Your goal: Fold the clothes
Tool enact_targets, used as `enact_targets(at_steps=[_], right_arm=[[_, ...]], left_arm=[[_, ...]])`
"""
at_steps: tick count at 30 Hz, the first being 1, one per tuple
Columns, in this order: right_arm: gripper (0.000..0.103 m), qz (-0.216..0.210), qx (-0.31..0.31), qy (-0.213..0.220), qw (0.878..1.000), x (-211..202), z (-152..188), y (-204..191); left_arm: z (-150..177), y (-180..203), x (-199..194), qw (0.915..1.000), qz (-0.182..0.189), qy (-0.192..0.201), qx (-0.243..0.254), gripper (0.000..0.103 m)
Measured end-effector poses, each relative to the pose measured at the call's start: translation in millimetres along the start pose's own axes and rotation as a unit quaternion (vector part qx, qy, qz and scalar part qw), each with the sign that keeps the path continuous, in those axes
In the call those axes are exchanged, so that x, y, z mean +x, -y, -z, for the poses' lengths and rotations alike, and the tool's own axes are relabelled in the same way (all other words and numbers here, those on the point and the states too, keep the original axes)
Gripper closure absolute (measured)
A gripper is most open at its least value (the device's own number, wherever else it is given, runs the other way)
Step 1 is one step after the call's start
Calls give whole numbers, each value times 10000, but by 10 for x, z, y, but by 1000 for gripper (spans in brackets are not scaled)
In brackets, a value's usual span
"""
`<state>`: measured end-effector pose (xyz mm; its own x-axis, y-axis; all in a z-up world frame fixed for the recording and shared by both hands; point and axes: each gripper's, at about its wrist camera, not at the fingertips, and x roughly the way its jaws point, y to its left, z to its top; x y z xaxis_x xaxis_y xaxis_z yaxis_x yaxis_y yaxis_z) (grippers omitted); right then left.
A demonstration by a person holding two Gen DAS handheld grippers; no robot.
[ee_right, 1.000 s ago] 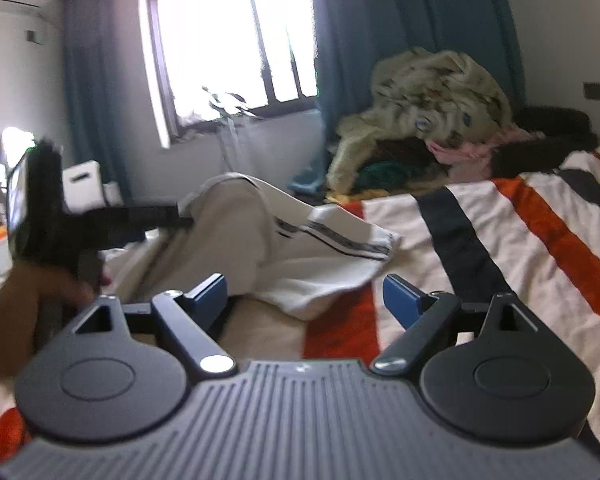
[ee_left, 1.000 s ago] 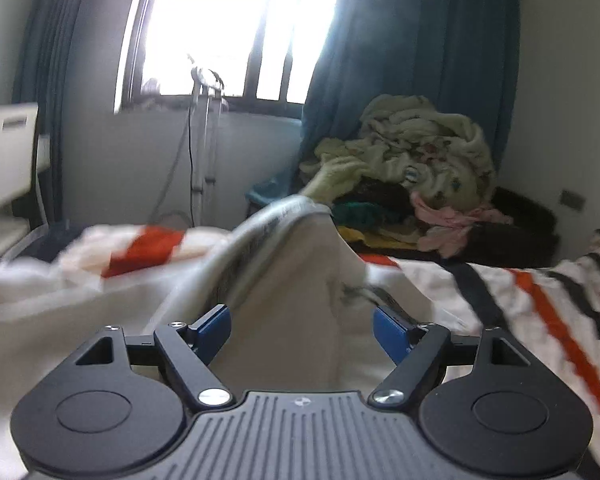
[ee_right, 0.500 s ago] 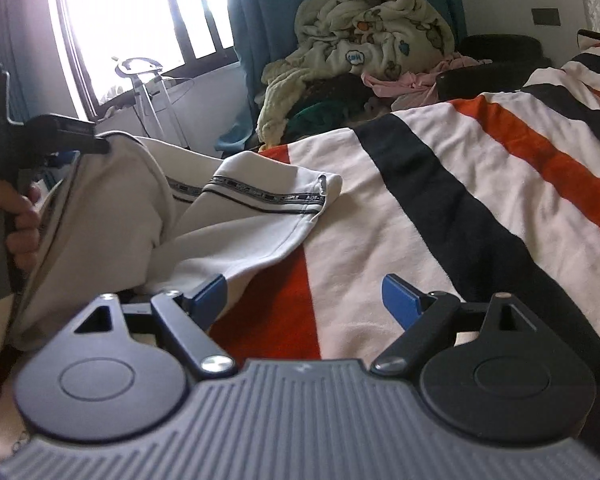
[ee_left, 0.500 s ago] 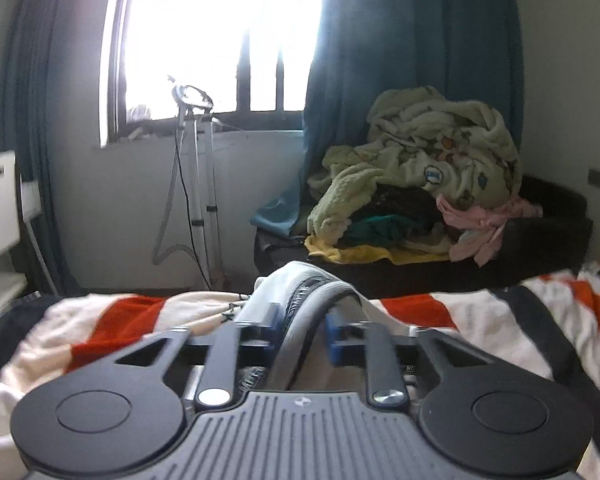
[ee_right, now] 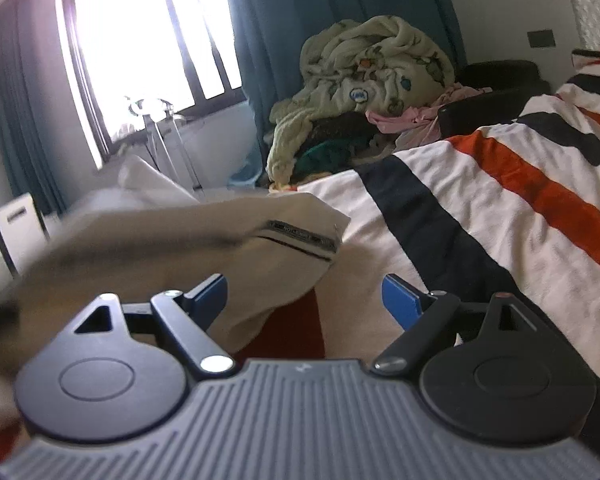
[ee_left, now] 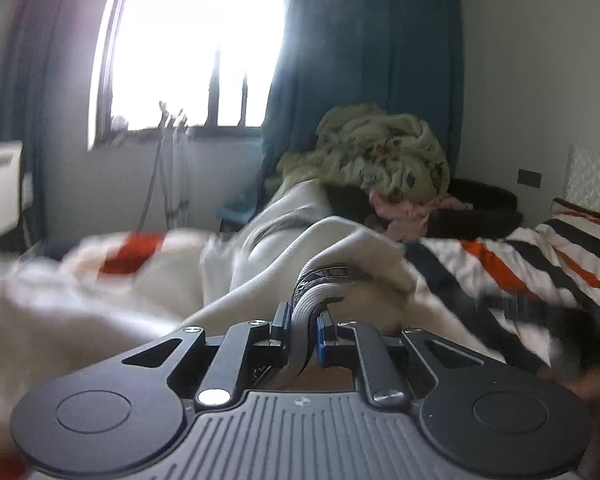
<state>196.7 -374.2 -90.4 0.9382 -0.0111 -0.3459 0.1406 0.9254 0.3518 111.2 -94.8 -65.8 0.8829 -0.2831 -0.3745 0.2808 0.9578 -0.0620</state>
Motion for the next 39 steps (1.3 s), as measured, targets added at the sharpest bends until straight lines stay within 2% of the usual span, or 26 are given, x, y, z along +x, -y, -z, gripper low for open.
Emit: enact_targets(at_steps=[2,4,9,10,12,13,14,15,19,23,26,30,31,32,33,34,35,36,39], right_arm=[[17,-144,207,-54,9997,-80,-18,36],[17,-303,473,-292,9980,-124,-9,68],[17,-877,1570,-886,9797,-196,19,261],[18,-926,1781,-965,9749,-218,25,319],[26,-929,2072,-1024,9685,-269,33,411],[26,-942,2185,-1027,9658,-274,28,440],[26,-957,2295,-1029,9631,-277,22,468],[26,-982,2385,-1066,9603,-224,-3,481],[26,-1051,2575,-1277,9520,170,-152,487],[33,-1016,2402,-1398,9552,724,-292,504],[34,-983,2577,-1385,9512,1149,-273,648],[37,-971,3153,-1320,9347,1677,-113,869],[39,-943,3205,-1367,9326,1807,-67,888],[46,-951,3217,-1431,9311,1935,-27,897],[61,-997,3173,-1431,9321,2009,-11,895],[70,-1070,3102,-1385,9344,2038,-17,892],[85,-1146,3028,-1333,9367,2062,-26,889],[94,-1223,2953,-1281,9389,2086,-34,886],[97,-1244,2876,-842,9459,1964,-168,867]], left_arm=[[228,-28,-153,9994,-20,-271,-231,89],[328,-75,-176,9974,-27,-593,-405,88],[320,-129,-214,9962,-31,-648,-573,84],[321,-140,-243,9962,-22,-612,-622,79],[316,-178,-299,9956,40,-622,-702,62],[307,-194,-323,9954,70,-604,-739,47],[293,-208,-344,9953,98,-574,-776,37],[280,-223,-366,9951,127,-544,-812,36],[223,-278,-406,9949,177,-364,-925,22],[219,-310,-329,9943,144,-357,-992,21],[219,-364,-209,9925,139,-417,-1141,21],[244,-417,-46,9909,137,-414,-1273,21],[248,-414,-19,9916,124,-360,-1236,21],[250,-407,4,9926,103,-288,-1175,20],[251,-408,24,9930,113,-232,-1156,20],[251,-414,42,9931,135,-183,-1153,20],[251,-419,61,9931,158,-134,-1151,20],[251,-425,79,9932,180,-85,-1149,20],[233,-463,148,9914,291,-46,-1274,20]])
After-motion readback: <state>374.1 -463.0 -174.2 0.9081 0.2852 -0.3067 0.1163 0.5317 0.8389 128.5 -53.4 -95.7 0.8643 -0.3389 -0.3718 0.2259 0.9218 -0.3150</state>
